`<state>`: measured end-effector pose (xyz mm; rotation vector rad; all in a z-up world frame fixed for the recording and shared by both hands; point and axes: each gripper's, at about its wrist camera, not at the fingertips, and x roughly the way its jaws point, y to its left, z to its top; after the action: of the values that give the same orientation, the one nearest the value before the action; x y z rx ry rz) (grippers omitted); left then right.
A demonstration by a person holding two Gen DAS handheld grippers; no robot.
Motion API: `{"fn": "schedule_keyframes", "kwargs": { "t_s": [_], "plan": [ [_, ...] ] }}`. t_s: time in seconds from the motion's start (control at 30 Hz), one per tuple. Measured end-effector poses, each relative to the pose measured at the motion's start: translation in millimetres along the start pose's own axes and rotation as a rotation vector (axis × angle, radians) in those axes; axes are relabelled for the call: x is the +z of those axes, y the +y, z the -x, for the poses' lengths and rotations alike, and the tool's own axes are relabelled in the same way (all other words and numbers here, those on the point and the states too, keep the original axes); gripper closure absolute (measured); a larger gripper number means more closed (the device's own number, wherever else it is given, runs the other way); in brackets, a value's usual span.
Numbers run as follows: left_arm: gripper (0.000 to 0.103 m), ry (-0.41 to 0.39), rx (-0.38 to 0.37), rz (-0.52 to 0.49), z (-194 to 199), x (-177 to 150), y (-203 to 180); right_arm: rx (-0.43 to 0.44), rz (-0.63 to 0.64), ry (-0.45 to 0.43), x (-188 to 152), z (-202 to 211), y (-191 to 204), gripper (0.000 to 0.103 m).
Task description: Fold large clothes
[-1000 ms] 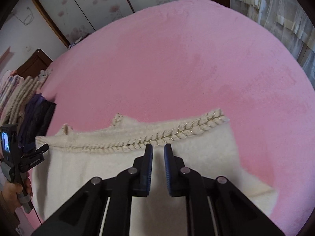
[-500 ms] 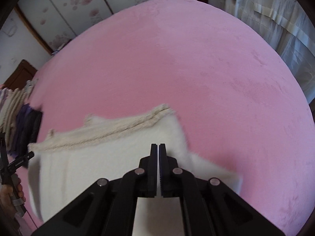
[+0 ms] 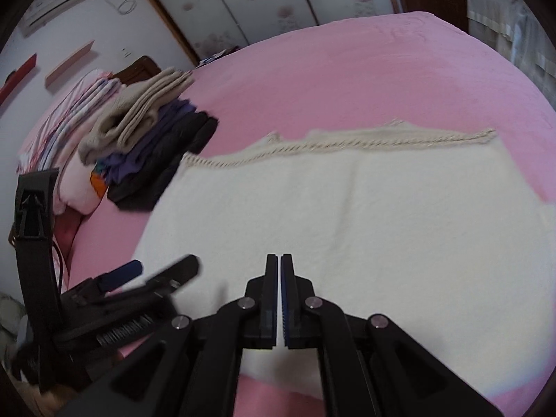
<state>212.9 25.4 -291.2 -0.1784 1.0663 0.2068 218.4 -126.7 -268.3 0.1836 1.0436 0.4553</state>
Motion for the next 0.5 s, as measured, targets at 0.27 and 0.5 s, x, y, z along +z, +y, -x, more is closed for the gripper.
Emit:
{"fn": "schedule_keyframes", "kwargs": {
  "t_s": [0.27, 0.5],
  "plan": [
    [0.007, 0.002, 0.028, -0.091, -33, -24, 35, -0.227, -0.110, -0.025, -40, 6, -67, 0.103],
    [0.007, -0.009, 0.077, 0.004, -41, -18, 95, -0.489, -0.283, -0.072, -63, 61, -157, 0.103]
  ]
}}
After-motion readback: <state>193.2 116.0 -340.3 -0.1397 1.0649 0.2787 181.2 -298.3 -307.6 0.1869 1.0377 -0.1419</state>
